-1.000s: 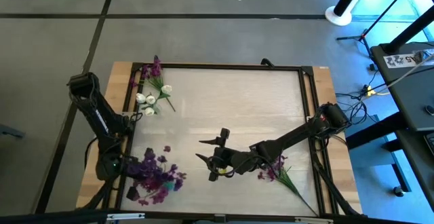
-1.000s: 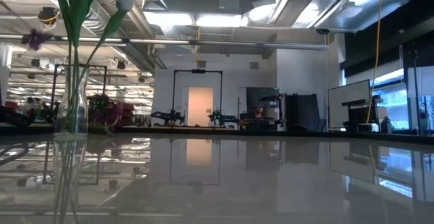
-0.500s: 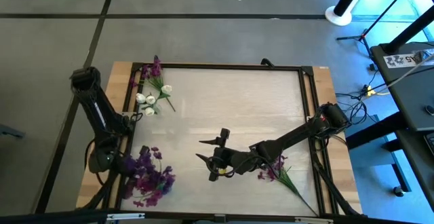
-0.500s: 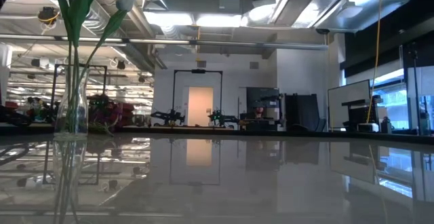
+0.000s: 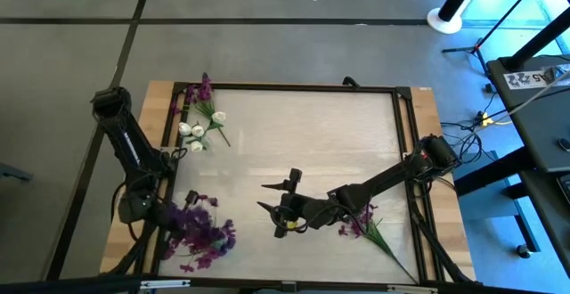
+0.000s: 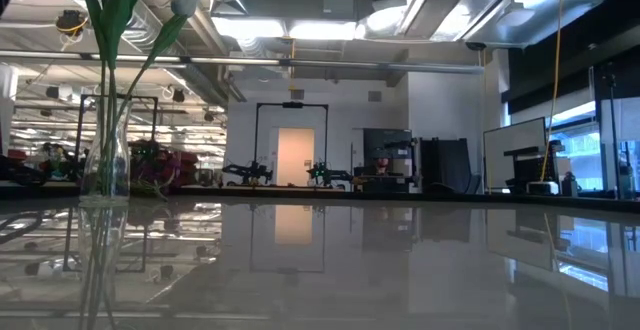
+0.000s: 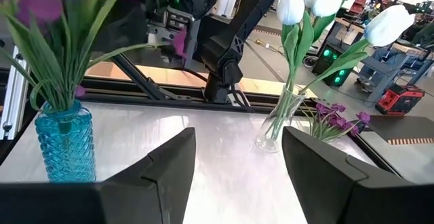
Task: Sort flowers into vase by color
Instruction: Put the violet flowers into the transparent blue vase
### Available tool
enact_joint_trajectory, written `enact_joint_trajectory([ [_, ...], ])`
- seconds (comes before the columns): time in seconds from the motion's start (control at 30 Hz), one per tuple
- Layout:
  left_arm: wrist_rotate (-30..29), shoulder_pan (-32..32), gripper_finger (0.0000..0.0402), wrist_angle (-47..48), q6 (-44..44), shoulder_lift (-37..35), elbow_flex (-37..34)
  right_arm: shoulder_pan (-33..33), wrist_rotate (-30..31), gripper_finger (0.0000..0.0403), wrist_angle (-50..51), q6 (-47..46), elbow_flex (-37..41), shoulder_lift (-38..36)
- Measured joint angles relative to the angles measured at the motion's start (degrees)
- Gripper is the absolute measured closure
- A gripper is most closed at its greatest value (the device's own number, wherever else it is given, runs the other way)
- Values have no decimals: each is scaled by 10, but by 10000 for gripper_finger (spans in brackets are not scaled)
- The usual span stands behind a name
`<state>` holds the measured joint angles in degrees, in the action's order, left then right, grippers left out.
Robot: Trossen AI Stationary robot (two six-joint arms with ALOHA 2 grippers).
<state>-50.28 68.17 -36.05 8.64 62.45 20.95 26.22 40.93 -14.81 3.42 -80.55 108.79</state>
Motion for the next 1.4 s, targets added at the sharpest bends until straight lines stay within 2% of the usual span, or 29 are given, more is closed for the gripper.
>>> enact_joint_trajectory([
  [0.07,9,-2,389,1,-1,6,1,0,0,185,0,0,0,0],
  [0.17,39,-3,389,7,-3,18,1,0,0,185,1,0,0,0],
  [0.47,40,3,395,2,15,55,2,0,0,185,8,0,0,0],
  [0.57,41,3,387,3,12,56,2,0,0,185,13,0,0,0],
  [0.67,34,3,362,19,-14,37,2,0,0,185,13,0,0,0],
  [0.8,30,3,318,102,-10,-20,23,0,0,185,14,3,0,0],
  [0.93,31,3,278,247,61,-80,47,0,1,184,25,4,0,-7],
  [1.03,57,3,258,343,107,-123,75,0,1,184,38,3,0,-13],
  [1.17,99,3,247,446,164,-167,113,0,-1,184,58,1,0,-19],
  [1.27,127,3,247,458,171,-184,121,1,-7,184,66,1,0,-20],
  [1.4,162,3,251,489,178,-199,147,0,-59,184,69,0,0,-20],
])
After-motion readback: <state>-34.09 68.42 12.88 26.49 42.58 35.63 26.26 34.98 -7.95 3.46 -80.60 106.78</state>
